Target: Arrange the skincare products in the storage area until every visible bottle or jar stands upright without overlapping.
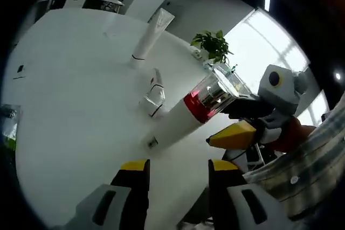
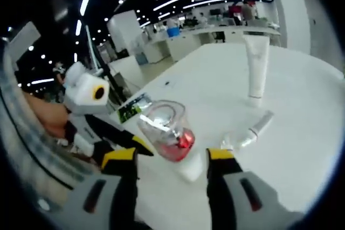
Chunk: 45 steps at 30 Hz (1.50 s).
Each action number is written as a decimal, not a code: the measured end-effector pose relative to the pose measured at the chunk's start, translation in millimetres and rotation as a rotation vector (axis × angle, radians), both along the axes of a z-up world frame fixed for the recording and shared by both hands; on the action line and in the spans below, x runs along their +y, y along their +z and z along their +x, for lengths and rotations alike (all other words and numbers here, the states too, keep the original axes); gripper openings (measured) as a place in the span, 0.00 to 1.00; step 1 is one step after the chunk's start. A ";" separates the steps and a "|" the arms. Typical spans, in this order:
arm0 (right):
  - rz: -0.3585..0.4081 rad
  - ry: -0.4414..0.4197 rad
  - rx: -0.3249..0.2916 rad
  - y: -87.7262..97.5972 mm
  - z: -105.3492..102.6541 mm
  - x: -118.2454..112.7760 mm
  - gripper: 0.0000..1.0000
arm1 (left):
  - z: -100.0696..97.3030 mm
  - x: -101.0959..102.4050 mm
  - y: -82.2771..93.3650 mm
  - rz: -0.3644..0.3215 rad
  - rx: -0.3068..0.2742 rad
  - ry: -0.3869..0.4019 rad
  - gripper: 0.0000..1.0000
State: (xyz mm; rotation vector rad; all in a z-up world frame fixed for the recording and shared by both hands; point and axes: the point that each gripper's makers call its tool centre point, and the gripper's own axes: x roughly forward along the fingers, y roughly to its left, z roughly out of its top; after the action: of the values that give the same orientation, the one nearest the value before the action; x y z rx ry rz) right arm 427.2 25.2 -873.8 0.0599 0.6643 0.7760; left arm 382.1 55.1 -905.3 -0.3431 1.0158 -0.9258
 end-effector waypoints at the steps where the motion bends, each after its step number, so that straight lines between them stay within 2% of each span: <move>1: -0.006 0.009 -0.002 -2.2 -0.3 0.8 0.49 | -0.1 -0.2 -0.5 0.005 -0.002 0.002 0.44; 4: -0.016 0.034 -0.007 -8.5 0.0 2.8 0.48 | 0.0 0.8 -2.7 0.022 -0.008 0.011 0.44; 8: -0.008 0.070 -0.032 -14.8 3.7 7.1 0.48 | 0.7 4.7 -4.6 0.031 -0.011 0.070 0.44; 13: -0.033 0.099 -0.079 -17.5 9.2 6.1 0.45 | -7.6 3.9 -9.1 0.055 -0.009 0.069 0.44; 17: -0.022 0.137 -0.084 -18.5 10.8 11.2 0.41 | -13.7 3.2 -10.8 0.068 -0.012 0.071 0.44; 27: -0.038 0.154 -0.076 -20.2 13.6 13.0 0.37 | -21.5 0.8 -10.8 0.060 0.001 0.122 0.44; 31: -0.047 0.157 -0.068 -26.2 15.0 15.8 0.37 | -25.1 -2.5 -12.1 0.049 0.018 0.120 0.44; 34: -0.059 0.169 -0.076 -26.7 15.4 17.2 0.38 | -21.5 -3.8 -7.8 0.037 0.007 0.123 0.44; 37: -0.062 0.180 -0.071 -26.7 14.8 17.8 0.37 | -15.0 -0.5 -4.6 0.034 -0.003 0.138 0.44; 38: -0.084 0.216 -0.092 -27.3 12.8 18.0 0.36 | -13.4 1.2 -4.1 0.034 -0.007 0.145 0.44; 40: -0.094 0.225 -0.103 -27.0 11.2 19.5 0.35 | -11.6 4.0 -2.5 0.032 -0.013 0.159 0.44; 45: -0.103 0.232 -0.115 -27.5 10.2 21.0 0.34 | -15.2 14.7 -7.0 0.037 -0.015 0.184 0.43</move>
State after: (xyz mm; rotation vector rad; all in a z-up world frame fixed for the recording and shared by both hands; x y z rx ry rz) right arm 437.3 46.2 -901.3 -0.1576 0.6067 0.9596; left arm 366.8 69.8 -912.3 -0.3909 0.9697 -0.7421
